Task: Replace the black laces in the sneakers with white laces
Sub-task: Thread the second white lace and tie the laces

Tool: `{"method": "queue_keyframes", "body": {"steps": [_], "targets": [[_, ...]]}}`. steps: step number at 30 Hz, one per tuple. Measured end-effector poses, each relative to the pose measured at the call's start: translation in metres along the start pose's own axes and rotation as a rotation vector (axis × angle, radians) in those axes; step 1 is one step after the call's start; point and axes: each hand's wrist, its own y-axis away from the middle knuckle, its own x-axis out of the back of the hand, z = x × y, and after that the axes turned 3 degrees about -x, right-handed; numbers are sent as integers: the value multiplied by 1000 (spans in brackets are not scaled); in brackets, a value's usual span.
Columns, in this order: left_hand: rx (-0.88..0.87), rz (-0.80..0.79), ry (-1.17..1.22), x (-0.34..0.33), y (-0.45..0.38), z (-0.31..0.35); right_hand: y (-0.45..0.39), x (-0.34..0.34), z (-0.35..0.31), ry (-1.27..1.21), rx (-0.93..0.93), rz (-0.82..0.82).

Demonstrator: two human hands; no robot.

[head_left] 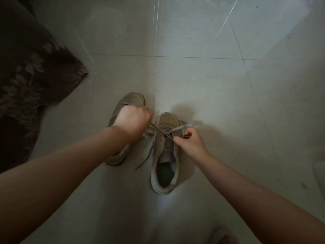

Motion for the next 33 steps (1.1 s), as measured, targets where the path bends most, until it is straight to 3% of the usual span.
{"method": "queue_keyframes", "body": {"steps": [4,6,11,14,17,21,26,28,31,33], "targets": [[256,3,3,6,-1,-42,0,0,2,11,12,39],[289,-3,-7,3,4,-51,-1,1,3,-13,6,31],[-74,362,34,-7,16,-15,2,4,3,0,-6,2],[-315,320,87,-6,17,26,2,3,2,3,5,20],[-329,171,96,-8,6,50,2,3,1,25,3,25],[-229,14,66,-1,-5,61,0,5,3,13,-1,7],[-266,-59,18,9,-11,70,0,4,3,9,12,-10],[-255,-37,8,10,-7,67,0,4,3,17,9,8],[-83,36,57,8,-4,36,0,6,4,34,-5,31],[50,189,50,5,-5,2,0,6,6,31,-2,43]]}}
